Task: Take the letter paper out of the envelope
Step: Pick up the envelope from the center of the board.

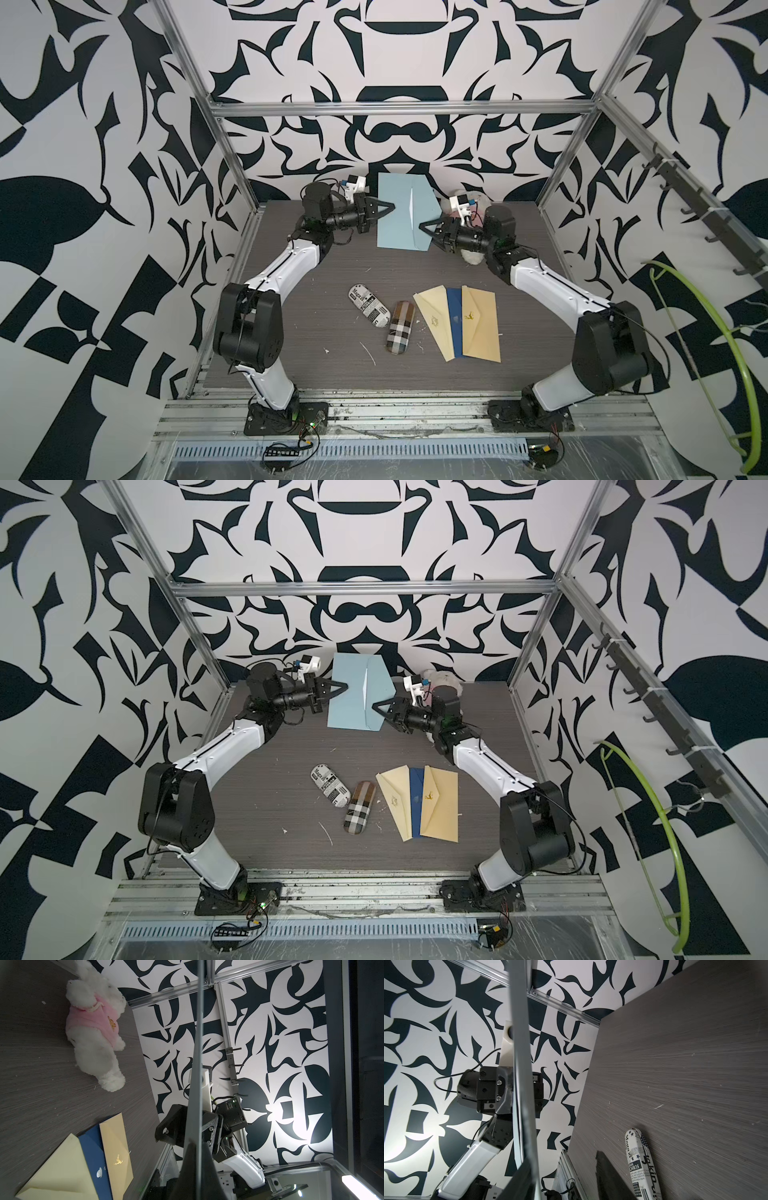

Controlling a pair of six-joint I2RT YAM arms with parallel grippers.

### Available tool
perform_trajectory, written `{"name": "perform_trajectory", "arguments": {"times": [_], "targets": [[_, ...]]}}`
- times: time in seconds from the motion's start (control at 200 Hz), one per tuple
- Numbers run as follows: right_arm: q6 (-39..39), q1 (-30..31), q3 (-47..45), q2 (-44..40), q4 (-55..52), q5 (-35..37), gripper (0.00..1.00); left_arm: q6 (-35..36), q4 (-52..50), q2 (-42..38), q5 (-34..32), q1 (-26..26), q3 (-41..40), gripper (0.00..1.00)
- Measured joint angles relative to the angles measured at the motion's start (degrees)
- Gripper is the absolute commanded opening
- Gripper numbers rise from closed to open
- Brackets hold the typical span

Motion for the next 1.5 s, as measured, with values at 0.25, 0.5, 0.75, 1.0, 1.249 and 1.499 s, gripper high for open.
{"name": "perform_trajectory", "arguments": {"times": [0.25,0.5,0.75,1.0,1.249,1.499], "targets": [[6.6,2.12,-1.14,2.58,7.32,0.9,0.42,-2.27,2.36,0.02,-1.2,-0.07,-0.48,0.0],[10.1,3.5,-1.86,2.56,12.07,2.38,0.27,-2.56,3.32,0.02,-2.23,-0.17,-1.05,0.0],[14.1,3.87,-1.95,2.49,15.58,3.32,0.02,-2.29,3.3,0.02,-3.1,-0.17,-1.68,0.0],[8.46,4.09,-1.62,-0.74,6.08,5.33,0.0,0.42,0.0,-0.07,-4.26,-0.28,-1.66,0.55],[-12.85,4.13,5.92,-6.08,-22.58,15.8,0.0,10.99,-21.11,-3.3,-12.9,-0.46,0.55,0.69],[-31.15,4.52,10.6,-7.23,-36.13,28.15,0.0,18.67,-36.81,-5.18,-20.59,-4.55,11.17,0.52]]}}
